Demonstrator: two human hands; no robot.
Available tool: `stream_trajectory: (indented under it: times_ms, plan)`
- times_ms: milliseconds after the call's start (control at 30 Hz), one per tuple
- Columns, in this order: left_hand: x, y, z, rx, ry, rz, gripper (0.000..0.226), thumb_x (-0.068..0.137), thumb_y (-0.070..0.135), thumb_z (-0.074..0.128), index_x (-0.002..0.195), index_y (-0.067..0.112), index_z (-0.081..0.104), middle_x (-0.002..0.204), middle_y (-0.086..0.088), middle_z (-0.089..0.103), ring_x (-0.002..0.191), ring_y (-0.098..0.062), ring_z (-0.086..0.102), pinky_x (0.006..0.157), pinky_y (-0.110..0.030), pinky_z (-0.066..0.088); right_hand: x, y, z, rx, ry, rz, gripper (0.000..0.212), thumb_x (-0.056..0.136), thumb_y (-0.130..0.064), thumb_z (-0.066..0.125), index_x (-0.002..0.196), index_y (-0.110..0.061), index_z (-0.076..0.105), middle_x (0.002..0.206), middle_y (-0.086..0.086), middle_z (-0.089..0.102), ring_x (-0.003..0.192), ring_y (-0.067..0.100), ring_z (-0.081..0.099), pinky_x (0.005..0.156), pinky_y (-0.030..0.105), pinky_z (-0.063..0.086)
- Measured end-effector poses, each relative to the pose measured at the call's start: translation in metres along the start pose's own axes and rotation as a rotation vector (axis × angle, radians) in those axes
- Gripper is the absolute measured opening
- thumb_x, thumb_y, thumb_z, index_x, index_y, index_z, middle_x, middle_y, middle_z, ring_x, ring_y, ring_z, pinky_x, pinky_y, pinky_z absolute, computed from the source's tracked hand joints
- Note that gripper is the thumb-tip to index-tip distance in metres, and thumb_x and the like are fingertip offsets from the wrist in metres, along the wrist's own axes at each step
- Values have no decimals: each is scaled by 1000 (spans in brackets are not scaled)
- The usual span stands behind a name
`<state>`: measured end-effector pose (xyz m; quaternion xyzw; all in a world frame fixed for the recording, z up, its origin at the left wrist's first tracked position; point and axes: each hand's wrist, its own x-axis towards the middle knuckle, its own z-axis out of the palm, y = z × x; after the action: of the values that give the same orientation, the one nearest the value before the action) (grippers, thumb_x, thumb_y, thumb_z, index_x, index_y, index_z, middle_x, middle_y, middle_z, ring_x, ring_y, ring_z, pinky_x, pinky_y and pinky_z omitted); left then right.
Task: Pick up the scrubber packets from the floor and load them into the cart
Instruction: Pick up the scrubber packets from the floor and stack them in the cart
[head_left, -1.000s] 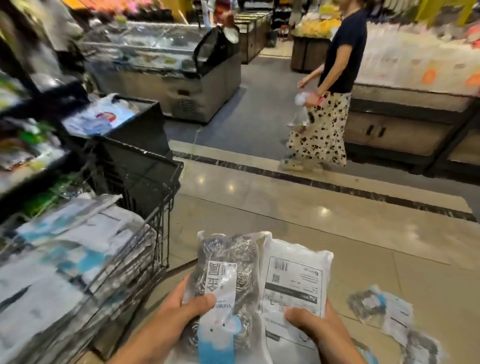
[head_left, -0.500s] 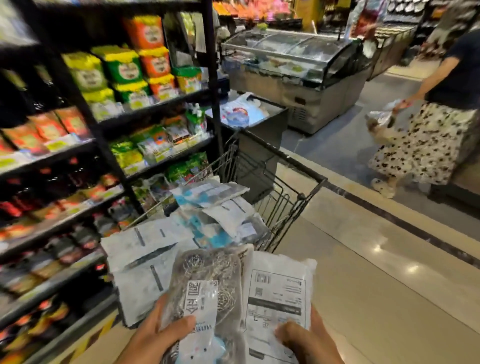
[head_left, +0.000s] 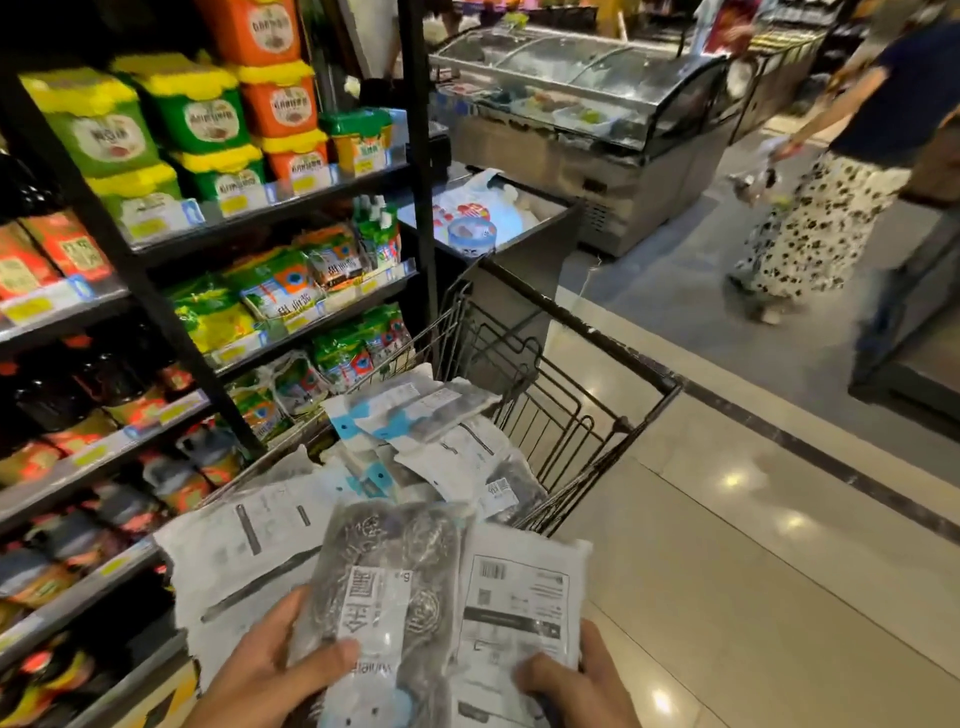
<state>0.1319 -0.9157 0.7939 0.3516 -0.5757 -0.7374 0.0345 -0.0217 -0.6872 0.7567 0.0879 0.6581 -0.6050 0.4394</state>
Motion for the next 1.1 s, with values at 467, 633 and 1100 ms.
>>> stream_trajectory:
  times_ms: [467,633,1100]
  plan:
    - [170,79,26,342,64,-68,91,63,50,91,145,37,52,145,11,59,130,-20,59,114,-46,43,108,-79,-5,248,140,-56,56,67,1,73,118,-19,60,109,6,77,102,28,72,86,43,59]
    - [247,103,37,475,-61,-76,26,95,16,69,113,31,58,124,-1,66,90,-13,62,81,-35,45,145,-87,19,299,247,-62,63,60,-8,67,121,-24,64,111,0,79,107,27,74,97,53,59]
    - [377,115,32,828,-208,-172,37,88,31,71,123,38,61,108,-4,74,86,-24,69,88,-53,58,248,-99,69,453,476,78,53,72,8,62,118,-18,69,106,1,79,99,20,75,81,34,64]
